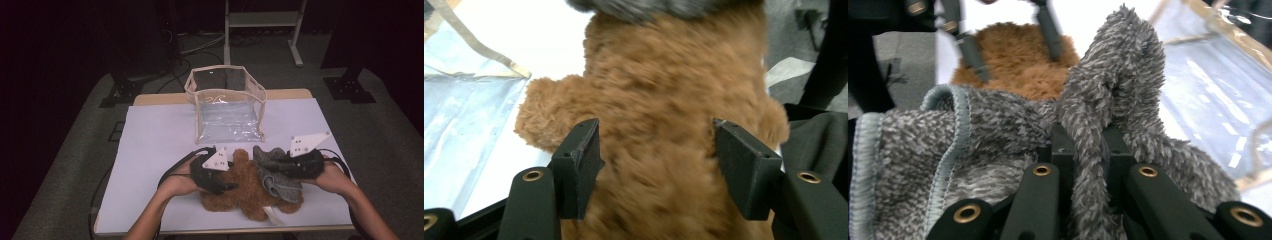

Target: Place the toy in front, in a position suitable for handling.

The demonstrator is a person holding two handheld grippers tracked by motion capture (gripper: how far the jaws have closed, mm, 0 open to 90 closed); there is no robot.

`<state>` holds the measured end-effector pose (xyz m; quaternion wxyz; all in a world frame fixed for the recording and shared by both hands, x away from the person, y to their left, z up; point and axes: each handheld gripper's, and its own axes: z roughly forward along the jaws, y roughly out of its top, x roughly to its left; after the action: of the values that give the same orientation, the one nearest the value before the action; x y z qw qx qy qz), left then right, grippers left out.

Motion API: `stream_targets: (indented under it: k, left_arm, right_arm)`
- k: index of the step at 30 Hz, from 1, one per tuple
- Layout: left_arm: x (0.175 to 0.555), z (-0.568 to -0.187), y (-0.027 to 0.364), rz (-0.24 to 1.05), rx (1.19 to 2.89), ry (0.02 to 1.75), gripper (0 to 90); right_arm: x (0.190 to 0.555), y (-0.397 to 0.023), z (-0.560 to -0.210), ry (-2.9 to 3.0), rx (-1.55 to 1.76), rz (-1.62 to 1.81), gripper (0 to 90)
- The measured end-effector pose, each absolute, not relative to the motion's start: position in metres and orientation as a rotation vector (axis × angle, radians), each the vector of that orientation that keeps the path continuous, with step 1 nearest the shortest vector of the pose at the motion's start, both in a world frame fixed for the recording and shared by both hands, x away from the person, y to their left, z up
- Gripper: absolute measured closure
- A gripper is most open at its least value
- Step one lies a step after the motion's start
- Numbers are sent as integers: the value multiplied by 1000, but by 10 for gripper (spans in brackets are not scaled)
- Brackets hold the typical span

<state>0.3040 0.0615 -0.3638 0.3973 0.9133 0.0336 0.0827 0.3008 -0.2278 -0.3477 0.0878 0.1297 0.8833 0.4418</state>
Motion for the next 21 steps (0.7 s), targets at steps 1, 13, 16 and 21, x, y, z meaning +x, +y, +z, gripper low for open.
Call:
stream_targets:
  k: [1,13,16,21]
  left_arm:
    - [303,-366,60,188,2330,70,416]
    - [292,-374,56,166,2372,-12,479]
    - [293,-374,58,173,2377,-15,478]
    - [292,-367,57,220,2379,-4,421]
  right_arm:
    - [291,-226,-350,2644,356,1327,802]
    - [298,-259,-349,2580,481,1297,800]
    - [298,-269,-357,2582,530,1290,800]
    - [294,-268,-364,2550,539,1378,799]
